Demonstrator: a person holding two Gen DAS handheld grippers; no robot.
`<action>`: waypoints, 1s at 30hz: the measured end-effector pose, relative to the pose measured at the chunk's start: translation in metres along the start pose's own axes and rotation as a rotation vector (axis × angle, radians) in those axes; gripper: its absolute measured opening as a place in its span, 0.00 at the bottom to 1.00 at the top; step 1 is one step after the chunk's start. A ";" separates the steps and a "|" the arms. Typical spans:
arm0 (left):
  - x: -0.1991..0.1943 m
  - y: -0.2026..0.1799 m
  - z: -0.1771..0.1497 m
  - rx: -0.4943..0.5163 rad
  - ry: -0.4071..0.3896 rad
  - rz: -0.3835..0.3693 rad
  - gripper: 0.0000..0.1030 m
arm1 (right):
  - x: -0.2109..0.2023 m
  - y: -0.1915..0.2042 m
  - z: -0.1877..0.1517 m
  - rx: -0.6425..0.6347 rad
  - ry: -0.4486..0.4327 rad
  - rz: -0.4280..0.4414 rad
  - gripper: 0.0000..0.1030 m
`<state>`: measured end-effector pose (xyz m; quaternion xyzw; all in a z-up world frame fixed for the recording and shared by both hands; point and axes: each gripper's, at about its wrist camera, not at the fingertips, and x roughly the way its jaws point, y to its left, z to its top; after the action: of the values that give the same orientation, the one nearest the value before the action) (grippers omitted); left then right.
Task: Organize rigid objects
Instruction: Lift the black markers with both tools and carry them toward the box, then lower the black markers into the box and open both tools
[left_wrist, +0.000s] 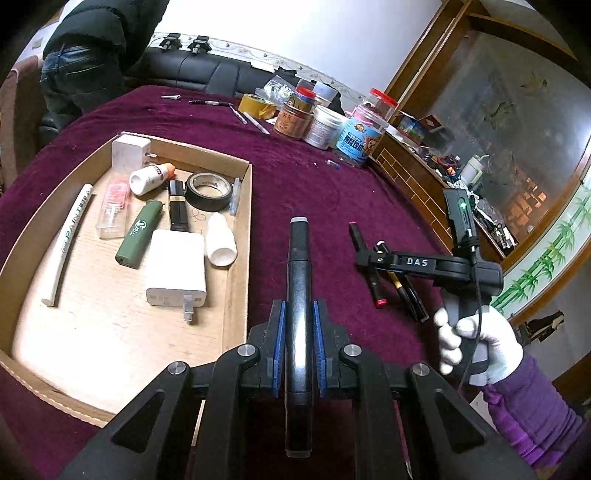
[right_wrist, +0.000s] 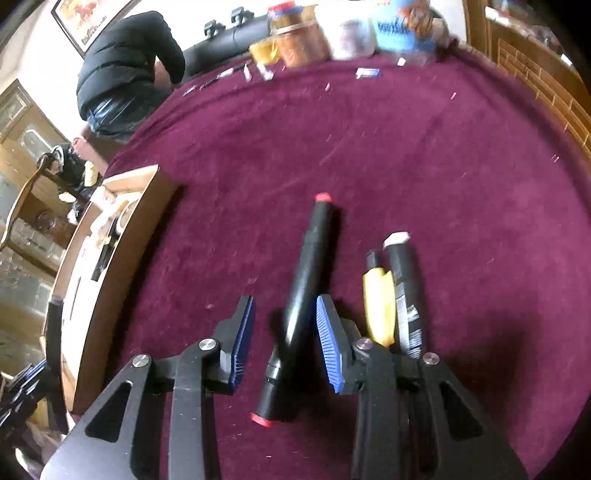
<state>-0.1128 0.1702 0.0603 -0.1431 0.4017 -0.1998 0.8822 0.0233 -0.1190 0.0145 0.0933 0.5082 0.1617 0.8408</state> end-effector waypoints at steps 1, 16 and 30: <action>0.000 0.000 0.000 0.001 0.000 0.002 0.11 | 0.001 0.003 0.000 -0.018 -0.006 -0.019 0.31; -0.012 0.011 0.001 -0.027 -0.024 0.039 0.11 | 0.004 0.026 -0.003 -0.014 -0.066 -0.137 0.12; -0.040 0.103 0.011 -0.182 -0.057 0.286 0.11 | -0.030 0.076 -0.001 0.056 -0.060 0.312 0.12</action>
<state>-0.1038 0.2807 0.0506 -0.1693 0.4093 -0.0310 0.8960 -0.0046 -0.0590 0.0633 0.1992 0.4664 0.2730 0.8175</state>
